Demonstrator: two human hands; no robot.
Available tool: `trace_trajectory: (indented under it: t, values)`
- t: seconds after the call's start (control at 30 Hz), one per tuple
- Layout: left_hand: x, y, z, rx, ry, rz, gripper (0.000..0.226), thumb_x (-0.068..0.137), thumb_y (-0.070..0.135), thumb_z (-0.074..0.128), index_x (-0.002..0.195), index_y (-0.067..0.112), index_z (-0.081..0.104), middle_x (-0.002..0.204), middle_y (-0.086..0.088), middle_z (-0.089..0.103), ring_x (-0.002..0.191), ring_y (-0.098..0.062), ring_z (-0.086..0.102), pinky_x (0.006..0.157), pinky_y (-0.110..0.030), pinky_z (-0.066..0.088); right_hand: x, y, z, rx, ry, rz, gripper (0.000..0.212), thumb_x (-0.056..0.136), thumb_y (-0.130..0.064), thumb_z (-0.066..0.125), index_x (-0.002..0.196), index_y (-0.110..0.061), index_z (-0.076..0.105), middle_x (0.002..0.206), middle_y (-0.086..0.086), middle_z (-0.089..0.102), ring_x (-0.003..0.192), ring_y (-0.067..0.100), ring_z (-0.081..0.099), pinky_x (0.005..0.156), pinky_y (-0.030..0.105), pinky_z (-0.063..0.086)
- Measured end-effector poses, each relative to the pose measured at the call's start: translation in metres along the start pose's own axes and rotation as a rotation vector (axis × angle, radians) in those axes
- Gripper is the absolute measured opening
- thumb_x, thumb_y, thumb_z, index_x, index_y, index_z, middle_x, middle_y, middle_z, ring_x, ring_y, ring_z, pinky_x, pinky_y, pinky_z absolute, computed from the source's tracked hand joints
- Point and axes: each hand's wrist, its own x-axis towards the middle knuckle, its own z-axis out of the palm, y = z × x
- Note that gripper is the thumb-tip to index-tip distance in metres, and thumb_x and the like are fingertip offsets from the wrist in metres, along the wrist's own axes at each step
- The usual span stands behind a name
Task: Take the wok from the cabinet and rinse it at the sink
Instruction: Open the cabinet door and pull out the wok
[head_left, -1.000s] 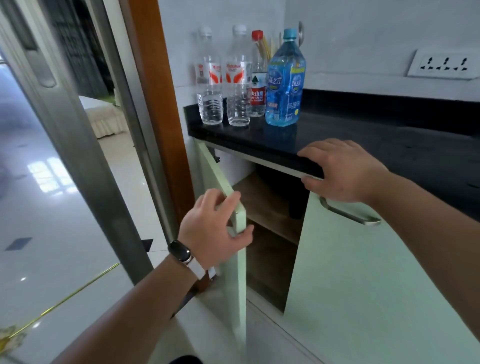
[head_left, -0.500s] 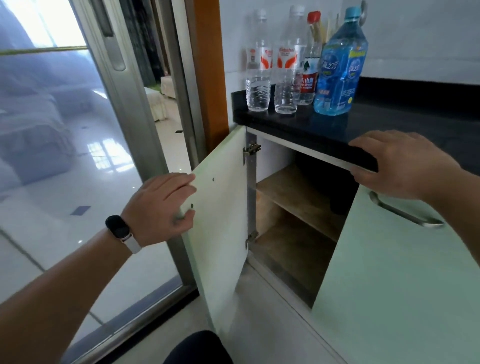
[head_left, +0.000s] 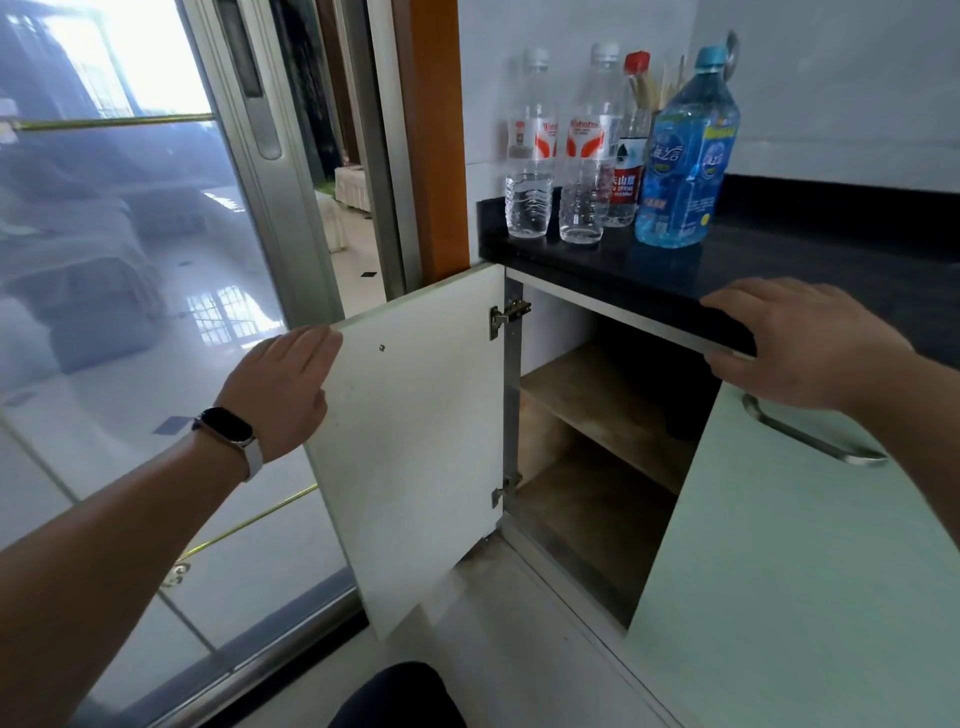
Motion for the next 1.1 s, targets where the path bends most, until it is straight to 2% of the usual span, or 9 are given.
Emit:
trace_trajectory:
  t: [0.07, 0.13, 0.3, 0.6, 0.73, 0.87, 0.97, 1.1]
  values:
    - [-0.001, -0.005, 0.007, 0.041, -0.072, -0.019, 0.081, 0.065, 0.014, 0.079, 0.136, -0.007, 0.046, 0.135, -0.029, 0.052, 0.121, -0.047, 0.051, 0.101, -0.057, 0.042, 0.000, 0.000, 0.000, 0.006, -0.001, -0.001, 0.065, 0.090, -0.056, 0.049, 0.148, -0.030, 0.035, 0.151, -0.002, 0.043, 0.135, 0.025, 0.041, 0.109, 0.044, 0.035]
    - [0.000, -0.008, 0.013, 0.082, -0.131, -0.034, 0.092, 0.064, 0.025, 0.080, 0.141, -0.004, 0.040, 0.143, -0.027, 0.045, 0.129, -0.046, 0.043, 0.108, -0.057, 0.033, 0.000, 0.000, 0.000, 0.007, -0.007, 0.006, 0.065, 0.090, -0.056, 0.050, 0.148, -0.030, 0.035, 0.151, -0.001, 0.043, 0.135, 0.025, 0.041, 0.109, 0.044, 0.035]
    - [0.005, -0.017, 0.021, 0.127, -0.180, -0.067, 0.096, 0.064, 0.034, 0.079, 0.145, 0.002, 0.039, 0.150, -0.023, 0.039, 0.135, -0.044, 0.037, 0.111, -0.058, 0.026, 0.001, -0.001, 0.001, 0.010, -0.006, 0.017, 0.065, 0.090, -0.056, 0.050, 0.148, -0.031, 0.035, 0.152, -0.002, 0.042, 0.135, 0.025, 0.041, 0.109, 0.044, 0.035]
    - [0.018, -0.002, 0.028, 0.154, -0.108, -0.040, 0.086, 0.067, 0.035, 0.075, 0.142, 0.007, 0.045, 0.150, -0.022, 0.039, 0.137, -0.042, 0.035, 0.109, -0.061, 0.023, 0.001, -0.003, 0.001, 0.024, -0.021, 0.022, 0.067, 0.090, -0.053, 0.054, 0.149, -0.029, 0.034, 0.152, 0.000, 0.041, 0.137, 0.027, 0.038, 0.110, 0.045, 0.035]
    - [0.037, 0.038, 0.026, 0.178, -0.116, -0.010, 0.080, 0.079, 0.050, 0.058, 0.148, 0.016, 0.036, 0.157, -0.015, 0.030, 0.143, -0.036, 0.026, 0.110, -0.057, 0.021, 0.001, -0.004, -0.001, 0.021, -0.030, 0.021, 0.066, 0.090, -0.050, 0.055, 0.149, -0.028, 0.034, 0.152, 0.001, 0.041, 0.136, 0.026, 0.039, 0.110, 0.045, 0.034]
    - [0.062, 0.093, 0.028, -0.030, -0.097, 0.076, 0.073, 0.078, 0.039, 0.067, 0.143, 0.013, 0.046, 0.154, -0.018, 0.036, 0.141, -0.039, 0.033, 0.111, -0.060, 0.026, 0.001, -0.002, 0.000, 0.023, -0.026, 0.027, 0.065, 0.091, -0.049, 0.054, 0.149, -0.028, 0.035, 0.152, 0.001, 0.041, 0.136, 0.026, 0.039, 0.110, 0.044, 0.034]
    - [0.076, 0.133, 0.026, -0.122, -0.102, 0.153, 0.063, 0.085, 0.038, 0.058, 0.142, 0.015, 0.045, 0.154, -0.015, 0.038, 0.141, -0.035, 0.034, 0.112, -0.054, 0.028, 0.002, -0.004, -0.002, 0.027, -0.028, 0.031, 0.064, 0.091, -0.048, 0.055, 0.148, -0.027, 0.036, 0.151, 0.000, 0.042, 0.135, 0.025, 0.039, 0.110, 0.044, 0.034]
    - [0.094, 0.183, 0.026, -0.242, -0.068, 0.292, 0.047, 0.086, 0.038, 0.053, 0.126, 0.015, 0.057, 0.136, -0.013, 0.056, 0.122, -0.032, 0.052, 0.098, -0.045, 0.044, 0.003, -0.004, 0.001, 0.021, -0.023, 0.039, 0.063, 0.090, -0.048, 0.053, 0.147, -0.027, 0.038, 0.148, 0.000, 0.044, 0.133, 0.024, 0.040, 0.109, 0.044, 0.035]
